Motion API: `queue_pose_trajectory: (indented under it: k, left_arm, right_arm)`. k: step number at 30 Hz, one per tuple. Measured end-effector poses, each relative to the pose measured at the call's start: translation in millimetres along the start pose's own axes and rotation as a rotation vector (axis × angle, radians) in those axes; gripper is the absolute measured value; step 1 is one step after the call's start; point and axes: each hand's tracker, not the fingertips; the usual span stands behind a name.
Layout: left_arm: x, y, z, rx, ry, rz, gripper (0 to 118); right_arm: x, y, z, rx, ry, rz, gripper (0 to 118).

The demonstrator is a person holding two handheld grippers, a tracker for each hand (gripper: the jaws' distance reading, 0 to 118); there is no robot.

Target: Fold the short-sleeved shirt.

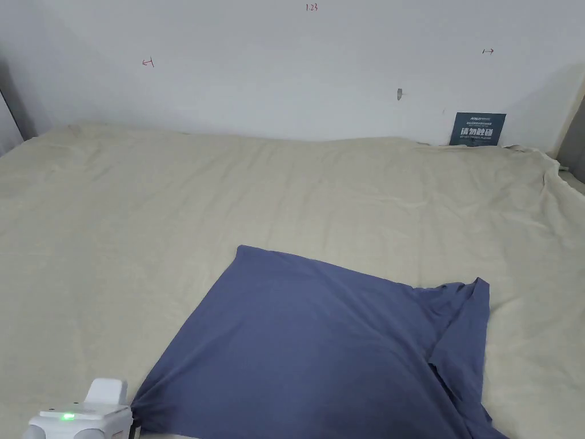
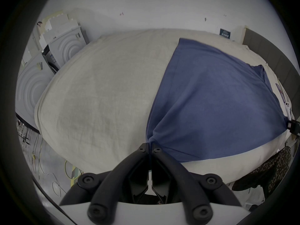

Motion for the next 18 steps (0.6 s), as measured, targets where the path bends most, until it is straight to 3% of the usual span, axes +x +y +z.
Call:
queue_pose_trajectory:
  k: [4,6,7,8,9,11,12,18]
  left_arm:
    - [5,-3,-5,0.003,0.021,0.020,1]
    - [5,-3,-5,0.000,0.025,0.015,16]
    - [5,-1,-2,-0.005,0.018,0.009,27]
    - [6,2,0,-0.011,0.024,0.007,47]
    - [7,5,4,-0.022,0.028,0.013,74]
    - [7,13,13,-0.027,0.033,0.025,95]
    - [7,18,20,-0.004,0.017,0.042,98]
    - [15,66,91,0.250,-0.052,0.060,98]
  right_arm:
    - [-3,-7,-9,-0.019,-0.015,0.002,5]
    - [-4,-3,-5,-0.021,-0.017,0.002,12]
    - [-12,1,7,-0.026,-0.018,0.000,20]
    - [-14,5,11,-0.029,-0.023,0.001,35]
    - [-16,8,18,-0.017,-0.036,0.010,61]
    - [-18,19,33,0.048,-0.044,0.029,92]
    - [-20,26,43,0.091,-0.039,0.030,97]
    - [-28,79,105,0.306,-0.019,0.044,97]
